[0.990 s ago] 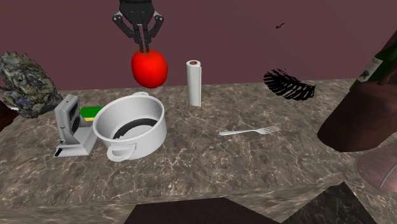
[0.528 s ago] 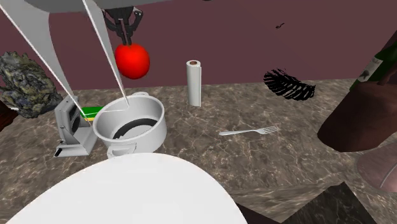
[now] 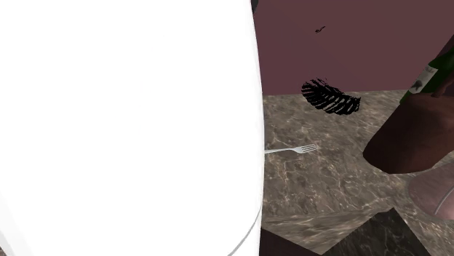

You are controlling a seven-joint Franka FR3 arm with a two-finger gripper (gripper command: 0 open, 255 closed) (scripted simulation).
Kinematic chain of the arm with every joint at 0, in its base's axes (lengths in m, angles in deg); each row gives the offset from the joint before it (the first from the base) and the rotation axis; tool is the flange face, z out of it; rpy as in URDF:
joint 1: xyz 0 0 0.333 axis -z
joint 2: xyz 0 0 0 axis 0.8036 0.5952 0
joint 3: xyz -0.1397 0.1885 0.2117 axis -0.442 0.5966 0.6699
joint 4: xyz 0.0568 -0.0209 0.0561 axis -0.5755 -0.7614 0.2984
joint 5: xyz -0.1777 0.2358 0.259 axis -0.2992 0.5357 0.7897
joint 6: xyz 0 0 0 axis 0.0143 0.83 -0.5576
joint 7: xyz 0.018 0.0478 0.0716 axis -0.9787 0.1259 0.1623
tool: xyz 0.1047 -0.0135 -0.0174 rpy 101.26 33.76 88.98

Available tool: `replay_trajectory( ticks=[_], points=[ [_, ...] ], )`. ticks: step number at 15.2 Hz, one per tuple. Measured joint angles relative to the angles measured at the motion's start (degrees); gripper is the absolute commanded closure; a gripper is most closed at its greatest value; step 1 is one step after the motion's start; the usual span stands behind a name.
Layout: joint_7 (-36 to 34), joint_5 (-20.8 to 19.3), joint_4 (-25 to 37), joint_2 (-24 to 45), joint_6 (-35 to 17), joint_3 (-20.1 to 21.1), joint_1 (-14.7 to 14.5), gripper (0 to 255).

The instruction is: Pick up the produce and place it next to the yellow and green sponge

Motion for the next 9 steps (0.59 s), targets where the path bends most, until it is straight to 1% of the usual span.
replay_trajectory(
  ticks=[3,9],
  points=[
    [-0.3,-0.1,-1.9,0.2,-2.0,0.0,-0.1,255],
    [0.0,0.5,-8.5,-1.2,-7.3,-0.1,0.7,255]
  ],
)
